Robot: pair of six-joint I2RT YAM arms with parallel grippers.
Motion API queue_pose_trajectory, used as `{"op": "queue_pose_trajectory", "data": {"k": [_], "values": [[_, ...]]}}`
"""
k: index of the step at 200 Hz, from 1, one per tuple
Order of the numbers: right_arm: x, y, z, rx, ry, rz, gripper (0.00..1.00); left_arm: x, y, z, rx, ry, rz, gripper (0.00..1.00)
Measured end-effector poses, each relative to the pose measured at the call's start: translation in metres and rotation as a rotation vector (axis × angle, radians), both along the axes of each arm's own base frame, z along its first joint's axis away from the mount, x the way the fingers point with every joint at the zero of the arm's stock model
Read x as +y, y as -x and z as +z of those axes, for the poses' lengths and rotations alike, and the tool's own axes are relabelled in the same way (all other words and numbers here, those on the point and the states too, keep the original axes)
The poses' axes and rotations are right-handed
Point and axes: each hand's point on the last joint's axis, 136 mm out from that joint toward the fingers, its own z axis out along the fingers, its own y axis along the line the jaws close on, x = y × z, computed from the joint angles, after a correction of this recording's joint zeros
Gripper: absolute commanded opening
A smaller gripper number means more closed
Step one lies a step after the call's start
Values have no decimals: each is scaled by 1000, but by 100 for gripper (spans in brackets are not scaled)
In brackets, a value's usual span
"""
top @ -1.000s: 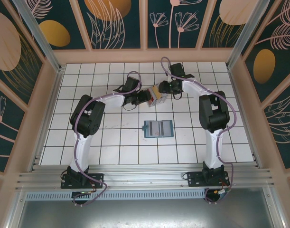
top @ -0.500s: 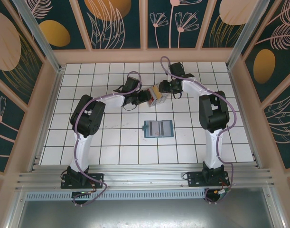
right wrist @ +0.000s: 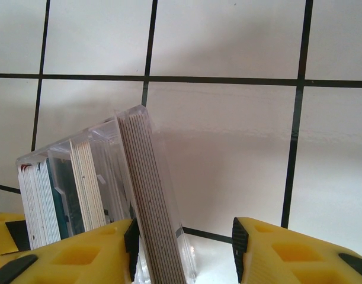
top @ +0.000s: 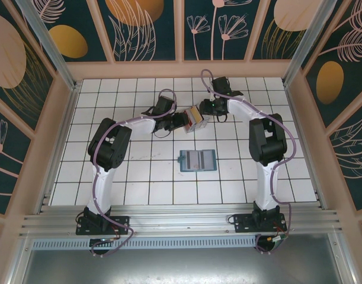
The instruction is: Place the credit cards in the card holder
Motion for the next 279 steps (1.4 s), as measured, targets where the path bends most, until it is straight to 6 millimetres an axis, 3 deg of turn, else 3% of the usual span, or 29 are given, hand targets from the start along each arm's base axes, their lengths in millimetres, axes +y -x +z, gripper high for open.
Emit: {"op": "queue_pose_trajectory", "data": {"k": [101, 136, 204, 279], "values": [[-2, -1, 14, -26, 1, -6, 36, 0, 0, -1, -3, 5, 2, 53], [-3, -3, 17, -38, 7, 1, 23, 0, 0, -1, -4, 5, 2, 53], [2, -4, 28, -53, -15, 22, 8, 0, 0, -1, -3, 5, 2, 53], [2, 1, 71, -92, -108, 37, 3, 0, 0, 1, -3, 9, 3, 53]]}}
